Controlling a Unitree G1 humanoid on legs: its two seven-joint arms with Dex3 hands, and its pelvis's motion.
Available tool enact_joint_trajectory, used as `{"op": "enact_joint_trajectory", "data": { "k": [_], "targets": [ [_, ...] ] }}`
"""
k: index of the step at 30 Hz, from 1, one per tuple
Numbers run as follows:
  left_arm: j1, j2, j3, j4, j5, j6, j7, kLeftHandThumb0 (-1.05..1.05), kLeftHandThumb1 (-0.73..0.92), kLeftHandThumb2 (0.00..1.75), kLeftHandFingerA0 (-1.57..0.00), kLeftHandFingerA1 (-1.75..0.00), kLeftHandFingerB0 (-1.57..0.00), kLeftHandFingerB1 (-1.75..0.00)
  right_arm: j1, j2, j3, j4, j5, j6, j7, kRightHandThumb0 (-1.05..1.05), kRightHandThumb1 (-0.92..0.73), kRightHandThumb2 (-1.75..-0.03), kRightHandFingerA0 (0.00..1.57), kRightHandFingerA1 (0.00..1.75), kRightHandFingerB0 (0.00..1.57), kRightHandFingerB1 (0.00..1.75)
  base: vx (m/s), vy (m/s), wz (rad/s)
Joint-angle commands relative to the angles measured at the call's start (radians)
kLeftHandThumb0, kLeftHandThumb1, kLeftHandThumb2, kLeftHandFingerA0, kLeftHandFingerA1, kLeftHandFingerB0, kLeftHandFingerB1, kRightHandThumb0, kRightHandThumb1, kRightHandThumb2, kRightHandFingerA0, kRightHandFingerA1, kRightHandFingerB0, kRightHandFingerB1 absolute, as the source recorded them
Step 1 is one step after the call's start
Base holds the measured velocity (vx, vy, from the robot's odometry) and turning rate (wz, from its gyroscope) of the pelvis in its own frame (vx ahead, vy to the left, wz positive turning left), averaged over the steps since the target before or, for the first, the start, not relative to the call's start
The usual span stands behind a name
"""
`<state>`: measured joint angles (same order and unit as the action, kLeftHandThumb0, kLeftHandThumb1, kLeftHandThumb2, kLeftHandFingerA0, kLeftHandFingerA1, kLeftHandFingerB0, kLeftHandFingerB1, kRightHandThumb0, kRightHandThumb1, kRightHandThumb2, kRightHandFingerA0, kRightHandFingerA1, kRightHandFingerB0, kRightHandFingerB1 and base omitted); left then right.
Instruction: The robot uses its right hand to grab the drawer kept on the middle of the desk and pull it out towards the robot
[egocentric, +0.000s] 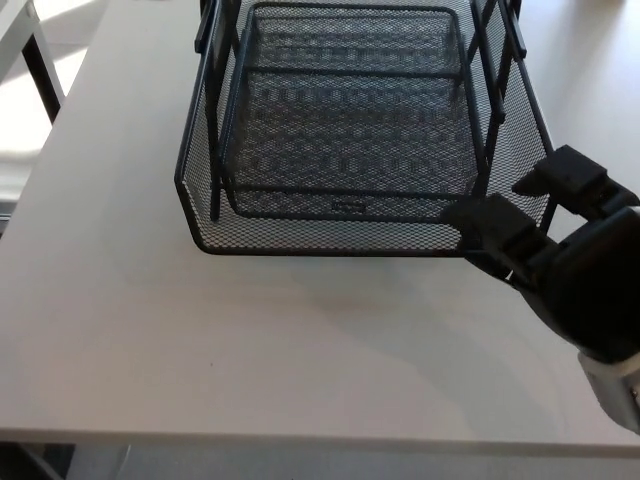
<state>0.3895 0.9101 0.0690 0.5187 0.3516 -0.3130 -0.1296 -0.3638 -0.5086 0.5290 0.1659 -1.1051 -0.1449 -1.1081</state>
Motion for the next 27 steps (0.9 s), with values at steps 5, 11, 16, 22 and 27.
{"op": "enact_joint_trajectory", "data": {
  "k": [5,11,16,22,27],
  "targets": [
    [0.024,0.011,0.013,-0.021,0.004,-0.010,0.000,-0.47,0.57,0.57,-0.65,-0.93,-0.67,-0.63,0.008,0.006,-0.033,0.009,-0.031,-0.020,-0.011,-0.47,-0.53,-0.56,1.00,0.94,0.99,0.62,0.00,0.000,0.00],
    [-0.004,0.018,-0.003,0.015,0.020,-0.028,0.005,-0.45,0.58,0.57,-0.65,-0.92,-0.67,-0.64,0.014,0.028,-0.041,-0.006,-0.027,-0.013,0.047,-0.49,-0.58,-0.57,0.81,0.86,0.67,0.51,0.00,0.000,0.00],
    [0.026,0.016,0.014,-0.029,0.006,-0.012,-0.007,-0.46,0.58,0.57,-0.64,-0.92,-0.66,-0.63,0.074,0.035,-0.064,-0.114,-0.046,0.099,0.272,-0.40,-0.25,-0.90,0.00,0.52,0.00,0.51,0.00,0.000,0.00],
    [0.033,0.014,0.018,-0.038,0.003,-0.009,-0.004,-0.45,0.56,0.56,-0.66,-0.93,-0.67,-0.64,0.100,0.037,-0.075,-0.174,-0.049,0.135,0.373,-0.91,-0.64,-0.60,0.00,0.22,0.00,0.22,0.00,0.000,0.00],
    [0.027,0.014,0.013,-0.018,0.005,-0.016,0.001,-0.48,0.57,0.57,-0.65,-0.95,-0.66,-0.65,0.160,-0.012,-0.102,-0.332,-0.090,0.190,0.573,-1.05,-0.68,-0.62,0.00,0.00,0.00,0.00,0.00,0.000,0.00]
  ]
}}
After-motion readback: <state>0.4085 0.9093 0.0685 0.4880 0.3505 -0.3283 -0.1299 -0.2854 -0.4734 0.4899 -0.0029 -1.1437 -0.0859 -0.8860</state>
